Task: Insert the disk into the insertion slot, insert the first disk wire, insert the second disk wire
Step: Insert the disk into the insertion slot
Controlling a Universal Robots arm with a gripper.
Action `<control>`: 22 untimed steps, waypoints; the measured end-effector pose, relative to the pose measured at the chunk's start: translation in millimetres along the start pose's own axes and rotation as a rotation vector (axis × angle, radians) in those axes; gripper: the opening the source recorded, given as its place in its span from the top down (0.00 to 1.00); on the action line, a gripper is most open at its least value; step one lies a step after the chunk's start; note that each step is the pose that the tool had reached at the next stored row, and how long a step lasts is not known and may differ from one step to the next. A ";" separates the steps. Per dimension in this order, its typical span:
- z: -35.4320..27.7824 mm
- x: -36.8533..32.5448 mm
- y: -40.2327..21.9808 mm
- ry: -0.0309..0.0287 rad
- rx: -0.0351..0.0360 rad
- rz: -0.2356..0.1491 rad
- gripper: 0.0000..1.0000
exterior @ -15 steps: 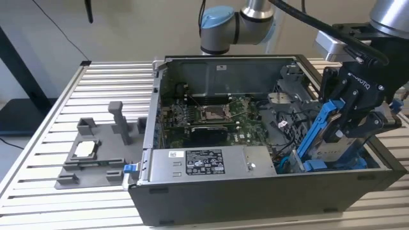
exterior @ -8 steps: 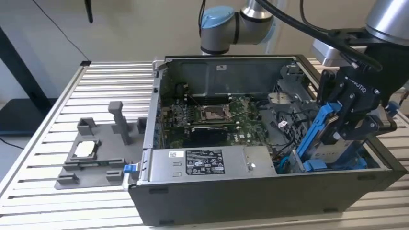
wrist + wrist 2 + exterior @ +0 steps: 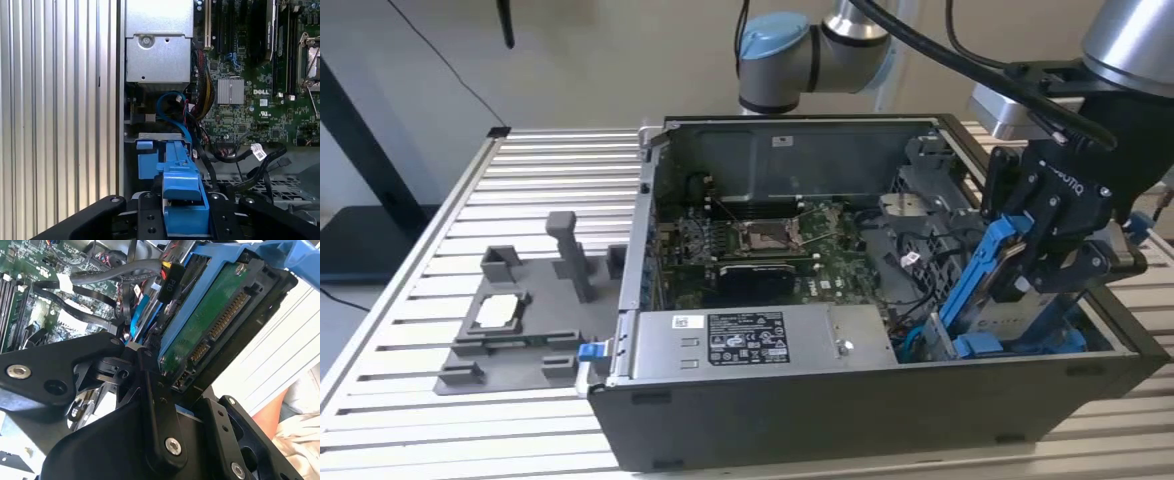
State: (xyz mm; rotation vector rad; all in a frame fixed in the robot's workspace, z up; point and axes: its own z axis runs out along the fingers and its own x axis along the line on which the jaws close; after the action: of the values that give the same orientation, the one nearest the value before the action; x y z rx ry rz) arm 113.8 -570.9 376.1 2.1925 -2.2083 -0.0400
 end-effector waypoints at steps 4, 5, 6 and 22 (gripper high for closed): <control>-0.1 0.0 0.0 0.0001 0.0000 0.000 0.60; 0.0 0.0 0.0 0.0000 0.0000 0.000 0.60; 0.0 0.0 0.0 0.0000 0.0000 0.000 0.53; 0.2 0.0 0.2 -0.0105 0.0003 0.000 0.68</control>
State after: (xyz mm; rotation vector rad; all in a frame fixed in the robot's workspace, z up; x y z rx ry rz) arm 113.7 -570.9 375.9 2.1972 -2.2142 -0.0514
